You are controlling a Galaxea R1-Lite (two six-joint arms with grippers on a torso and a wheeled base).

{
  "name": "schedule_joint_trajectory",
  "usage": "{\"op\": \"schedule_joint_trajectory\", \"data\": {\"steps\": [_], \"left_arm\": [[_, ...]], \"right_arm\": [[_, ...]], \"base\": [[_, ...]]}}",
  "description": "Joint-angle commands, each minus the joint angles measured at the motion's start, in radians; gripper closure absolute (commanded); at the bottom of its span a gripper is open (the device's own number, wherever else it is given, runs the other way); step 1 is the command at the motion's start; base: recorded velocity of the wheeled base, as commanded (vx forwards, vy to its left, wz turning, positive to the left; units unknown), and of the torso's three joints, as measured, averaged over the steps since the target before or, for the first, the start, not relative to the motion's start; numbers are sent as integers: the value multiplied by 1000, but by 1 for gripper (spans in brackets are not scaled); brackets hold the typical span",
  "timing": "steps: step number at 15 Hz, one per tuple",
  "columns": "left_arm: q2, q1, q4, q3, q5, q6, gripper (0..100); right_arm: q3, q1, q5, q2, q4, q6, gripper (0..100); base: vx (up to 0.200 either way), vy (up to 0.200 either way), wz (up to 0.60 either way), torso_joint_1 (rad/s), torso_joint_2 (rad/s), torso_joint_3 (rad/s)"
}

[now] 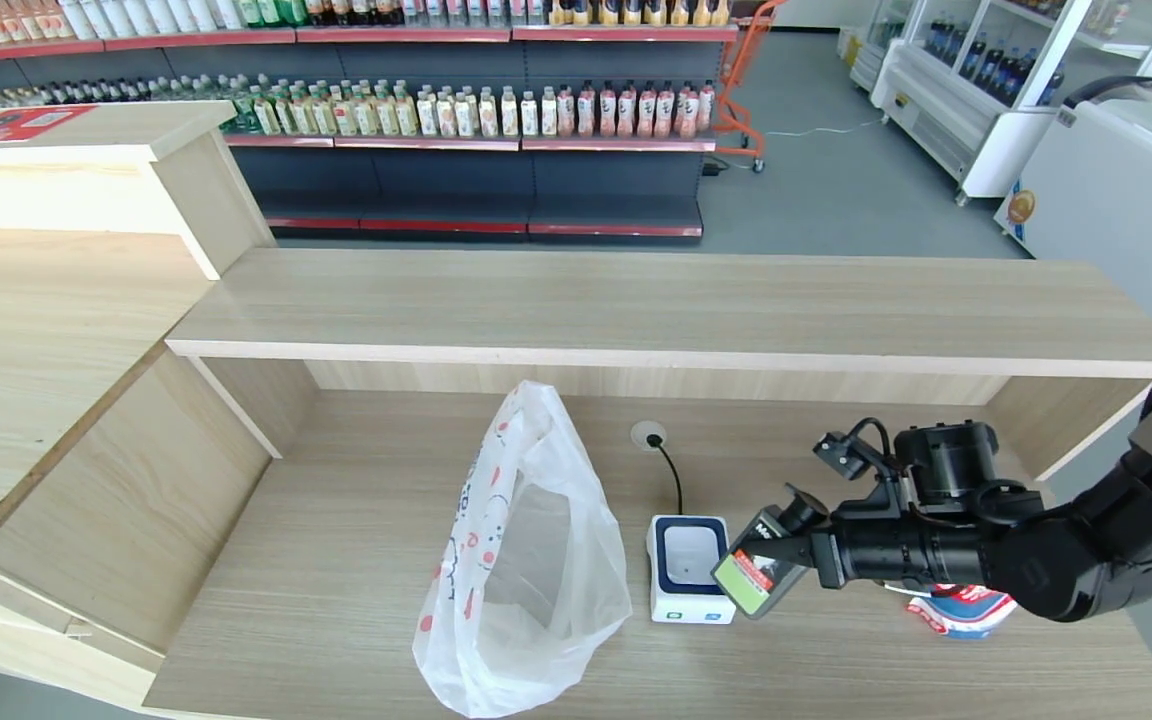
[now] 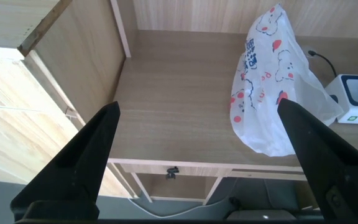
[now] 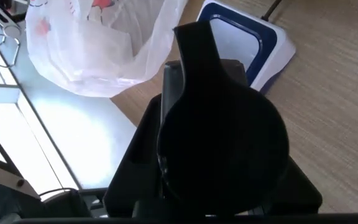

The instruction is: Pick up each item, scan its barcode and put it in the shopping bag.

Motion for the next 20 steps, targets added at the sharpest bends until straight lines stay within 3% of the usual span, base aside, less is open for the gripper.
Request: {"op": "schedule_joint_trajectory", "data": {"steps": [1, 5, 20], "left_arm": [[0, 0, 0, 0, 0, 0, 0], [0, 0, 0, 0, 0, 0, 0], [0, 0, 0, 0, 0, 0, 0]], "right_arm": [[-41, 12, 4, 54, -2, 1, 100], [-95, 28, 5, 120, -32, 3, 100], [-98, 80, -1, 229, -218, 3, 100]], "base": [[0, 0, 0, 0, 0, 0], [0, 0, 0, 0, 0, 0], [0, 0, 0, 0, 0, 0]]}}
